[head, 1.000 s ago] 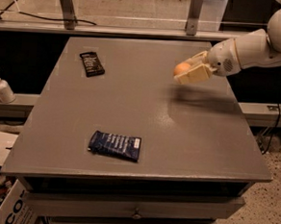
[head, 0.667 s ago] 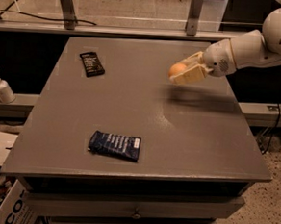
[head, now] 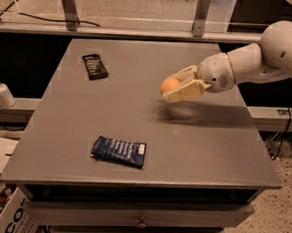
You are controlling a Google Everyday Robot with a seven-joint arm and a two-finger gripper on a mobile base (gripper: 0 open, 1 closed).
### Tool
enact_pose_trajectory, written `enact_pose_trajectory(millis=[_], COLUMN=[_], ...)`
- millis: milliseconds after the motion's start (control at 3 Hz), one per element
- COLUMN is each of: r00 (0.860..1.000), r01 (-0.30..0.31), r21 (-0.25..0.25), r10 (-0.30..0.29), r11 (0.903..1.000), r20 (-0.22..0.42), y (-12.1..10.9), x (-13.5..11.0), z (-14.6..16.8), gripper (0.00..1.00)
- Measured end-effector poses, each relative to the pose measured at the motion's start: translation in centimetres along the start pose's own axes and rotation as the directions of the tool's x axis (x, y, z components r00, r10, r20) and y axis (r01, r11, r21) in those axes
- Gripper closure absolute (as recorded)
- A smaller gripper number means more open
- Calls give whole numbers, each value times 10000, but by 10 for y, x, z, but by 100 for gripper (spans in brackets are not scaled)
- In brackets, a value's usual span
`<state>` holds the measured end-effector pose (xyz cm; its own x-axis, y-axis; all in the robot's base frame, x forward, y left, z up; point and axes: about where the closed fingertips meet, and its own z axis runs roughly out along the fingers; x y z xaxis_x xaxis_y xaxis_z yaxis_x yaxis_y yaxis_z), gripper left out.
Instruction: Move orange near rxbar blueberry
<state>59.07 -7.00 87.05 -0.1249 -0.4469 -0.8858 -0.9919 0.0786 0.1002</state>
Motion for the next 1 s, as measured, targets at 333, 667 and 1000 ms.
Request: enact_pose_trajectory(millis=[333,667,1000], r00=[9995,9973,9933], r01=[150,667,1154], r21=[-833,-1440,-1708], r10=[-127,-617,-1124], r11=[9964,9873,9785], r20=[288,392,269], y=[38,73,95], x=[0,2,11], z=[19,32,41], gripper=[100,100,100])
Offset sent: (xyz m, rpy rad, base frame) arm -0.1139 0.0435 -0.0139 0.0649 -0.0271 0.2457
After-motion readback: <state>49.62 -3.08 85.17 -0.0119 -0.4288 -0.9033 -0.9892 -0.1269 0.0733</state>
